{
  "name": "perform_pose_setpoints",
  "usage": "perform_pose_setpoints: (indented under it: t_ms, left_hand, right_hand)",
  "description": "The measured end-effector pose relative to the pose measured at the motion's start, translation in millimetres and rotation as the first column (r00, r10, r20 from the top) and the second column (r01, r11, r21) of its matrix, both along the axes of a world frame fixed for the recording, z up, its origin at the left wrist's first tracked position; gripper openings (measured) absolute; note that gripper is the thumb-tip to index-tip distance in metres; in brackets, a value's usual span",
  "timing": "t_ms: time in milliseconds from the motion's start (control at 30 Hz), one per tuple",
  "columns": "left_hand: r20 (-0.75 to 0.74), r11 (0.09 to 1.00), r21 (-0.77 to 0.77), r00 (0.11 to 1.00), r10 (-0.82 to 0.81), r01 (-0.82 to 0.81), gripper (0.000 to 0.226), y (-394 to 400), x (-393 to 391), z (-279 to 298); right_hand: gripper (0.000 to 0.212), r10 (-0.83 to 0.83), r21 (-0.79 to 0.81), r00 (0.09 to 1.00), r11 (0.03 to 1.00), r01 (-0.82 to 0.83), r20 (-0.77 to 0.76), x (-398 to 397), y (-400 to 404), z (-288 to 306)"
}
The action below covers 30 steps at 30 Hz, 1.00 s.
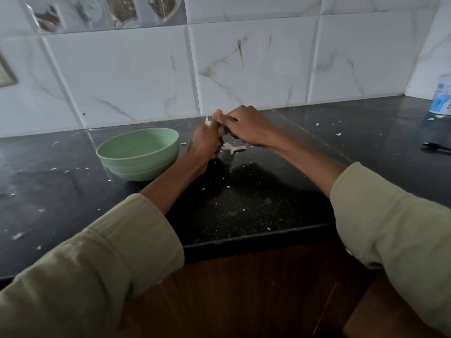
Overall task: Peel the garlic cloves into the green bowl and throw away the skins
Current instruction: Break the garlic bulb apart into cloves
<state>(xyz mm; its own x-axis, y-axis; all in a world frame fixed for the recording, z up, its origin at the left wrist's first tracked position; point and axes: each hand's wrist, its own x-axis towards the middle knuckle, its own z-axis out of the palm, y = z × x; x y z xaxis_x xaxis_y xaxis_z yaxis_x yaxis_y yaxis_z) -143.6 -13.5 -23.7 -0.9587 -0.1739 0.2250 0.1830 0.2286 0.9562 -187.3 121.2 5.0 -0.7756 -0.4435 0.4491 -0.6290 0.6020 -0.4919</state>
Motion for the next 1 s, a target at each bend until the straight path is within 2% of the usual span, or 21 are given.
perform_pose_setpoints:
  t_ms: [167,300,500,667,767,833,933,1000]
  left_hand:
    - [0.035,0.989,0.15,0.999,0.006,-0.011,0.06,7.5,0.7,3.1]
    - [0.095,0.954,0.299,0.995,-0.029,-0.001,0.054,6.4,-0.7,3.0]
    - [0.114,0.896,0.438,0.984,-0.139,0.076,0.056,3.7,-0.4,5.8]
    - [0.063,0.818,0.575,0.995,-0.08,0.029,0.035,-1.9,-2.7,7.6]
    - [0.074,0.812,0.583,0.997,-0.034,-0.016,0.036,-2.2,-2.7,7.0]
    - [0.122,0.829,0.554,0.992,0.004,-0.072,0.036,-0.2,-2.6,6.1]
    - [0.141,0.89,0.44,0.988,0.062,-0.119,0.034,-0.8,-4.5,5.5]
    - [0.126,0.931,0.348,0.989,0.073,-0.113,0.046,-2.5,-6.1,4.6]
  right_hand:
    - [0.058,-0.002,-0.199,1.0,0.98,0.0,-0.006,-1.1,-11.8,-0.1]
    - [0.054,0.096,-0.298,0.985,0.953,-0.049,0.145,-2.6,-6.8,-3.5]
    - [0.048,0.109,-0.398,0.985,0.916,-0.048,0.133,6.2,-11.5,-3.1]
    - [0.05,0.307,-0.574,0.91,0.813,-0.099,0.279,12.1,-8.8,2.4]
    - [0.038,0.289,-0.515,0.929,0.847,-0.136,0.23,16.9,-11.1,6.3]
    - [0.039,0.238,-0.446,0.949,0.886,-0.124,0.209,16.4,-8.2,6.9]
    - [0.045,0.144,-0.353,0.965,0.934,-0.06,0.218,11.0,-0.4,4.8]
    - [0.047,0.088,-0.307,0.971,0.952,-0.016,0.221,7.1,3.3,2.7]
